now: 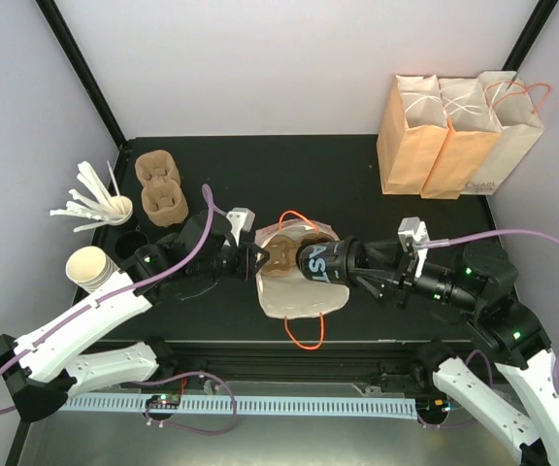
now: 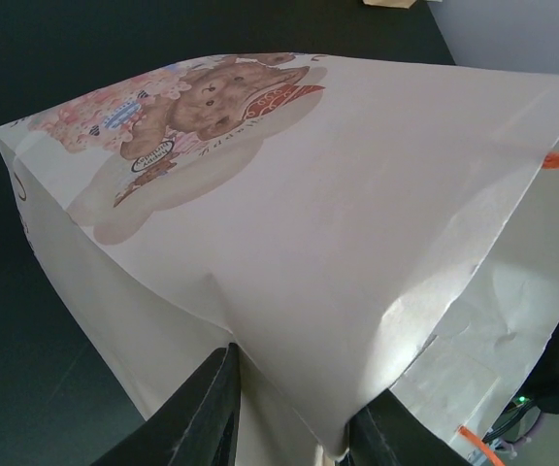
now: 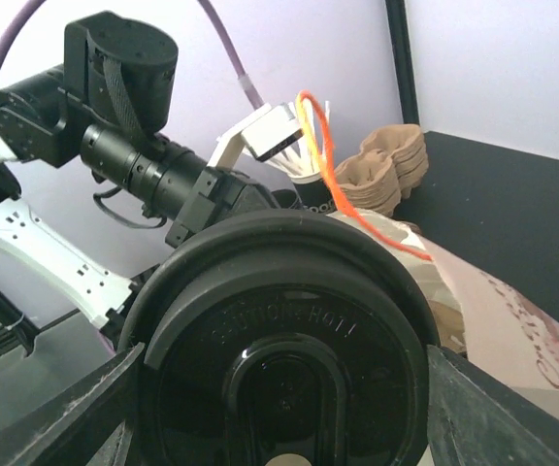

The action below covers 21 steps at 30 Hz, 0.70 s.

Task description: Pack the takeout coffee

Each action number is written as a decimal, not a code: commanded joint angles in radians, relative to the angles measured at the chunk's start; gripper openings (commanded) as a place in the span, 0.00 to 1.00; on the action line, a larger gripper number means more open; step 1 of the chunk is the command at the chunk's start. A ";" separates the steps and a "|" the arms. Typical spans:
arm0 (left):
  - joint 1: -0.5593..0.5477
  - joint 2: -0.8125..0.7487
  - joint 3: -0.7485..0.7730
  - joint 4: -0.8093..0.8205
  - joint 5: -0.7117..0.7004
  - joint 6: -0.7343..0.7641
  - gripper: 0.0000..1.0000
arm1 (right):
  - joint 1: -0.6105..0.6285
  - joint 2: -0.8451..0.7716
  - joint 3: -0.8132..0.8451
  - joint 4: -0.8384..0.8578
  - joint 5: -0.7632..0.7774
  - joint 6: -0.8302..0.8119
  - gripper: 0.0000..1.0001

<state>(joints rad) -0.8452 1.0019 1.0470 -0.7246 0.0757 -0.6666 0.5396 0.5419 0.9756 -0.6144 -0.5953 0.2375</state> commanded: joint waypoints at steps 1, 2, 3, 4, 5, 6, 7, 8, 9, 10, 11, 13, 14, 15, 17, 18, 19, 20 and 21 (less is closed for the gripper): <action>0.012 -0.004 0.016 0.000 0.011 -0.010 0.27 | 0.034 -0.023 -0.055 0.099 -0.015 -0.014 0.48; 0.013 -0.003 0.016 -0.002 0.011 -0.010 0.27 | 0.051 -0.021 -0.064 0.103 0.003 -0.019 0.48; 0.014 -0.003 0.016 -0.002 0.012 -0.010 0.27 | 0.075 -0.018 -0.075 0.108 0.029 -0.025 0.47; 0.014 -0.004 0.017 -0.004 0.013 -0.010 0.27 | 0.117 -0.012 -0.084 0.114 0.058 -0.032 0.47; 0.017 -0.003 0.018 -0.004 0.013 -0.010 0.27 | 0.159 -0.006 -0.089 0.118 0.098 -0.039 0.47; 0.018 -0.002 0.020 -0.005 0.014 -0.010 0.27 | 0.209 0.005 -0.093 0.119 0.155 -0.047 0.47; 0.018 0.000 0.021 -0.006 0.014 -0.010 0.27 | 0.271 0.018 -0.095 0.120 0.216 -0.057 0.46; 0.020 0.000 0.022 -0.006 0.015 -0.010 0.26 | 0.336 0.038 -0.095 0.119 0.296 -0.066 0.46; 0.021 0.001 0.024 -0.006 0.015 -0.010 0.26 | 0.399 0.054 -0.094 0.119 0.402 -0.074 0.45; 0.023 0.002 0.024 -0.006 0.016 -0.010 0.26 | 0.456 0.073 -0.093 0.118 0.489 -0.077 0.44; 0.023 0.004 0.024 -0.007 0.018 -0.010 0.26 | 0.501 0.086 -0.097 0.123 0.570 -0.080 0.44; 0.025 0.003 0.024 -0.006 0.020 -0.010 0.26 | 0.572 0.108 -0.106 0.140 0.693 -0.090 0.44; 0.026 0.004 0.024 -0.006 0.020 -0.010 0.26 | 0.603 0.122 -0.115 0.153 0.751 -0.098 0.44; 0.026 0.004 0.024 -0.006 0.021 -0.011 0.26 | 0.634 0.137 -0.120 0.162 0.797 -0.108 0.44; 0.028 0.003 0.024 -0.008 0.022 -0.009 0.25 | 0.696 0.183 -0.128 0.177 0.898 -0.131 0.45; 0.028 0.002 0.024 -0.009 0.022 -0.008 0.25 | 0.725 0.213 -0.128 0.184 0.948 -0.138 0.44; 0.029 0.002 0.024 -0.010 0.024 -0.008 0.25 | 0.759 0.244 -0.127 0.191 1.006 -0.142 0.44; 0.029 0.001 0.025 -0.011 0.024 -0.007 0.25 | 0.785 0.271 -0.128 0.201 1.050 -0.146 0.44; 0.029 0.000 0.025 -0.012 0.024 -0.007 0.25 | 0.801 0.298 -0.129 0.220 1.084 -0.148 0.44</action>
<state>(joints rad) -0.8238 1.0019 1.0473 -0.7254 0.0826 -0.6662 1.2644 0.7639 0.8551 -0.4770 0.2073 0.1307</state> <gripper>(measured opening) 0.253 0.739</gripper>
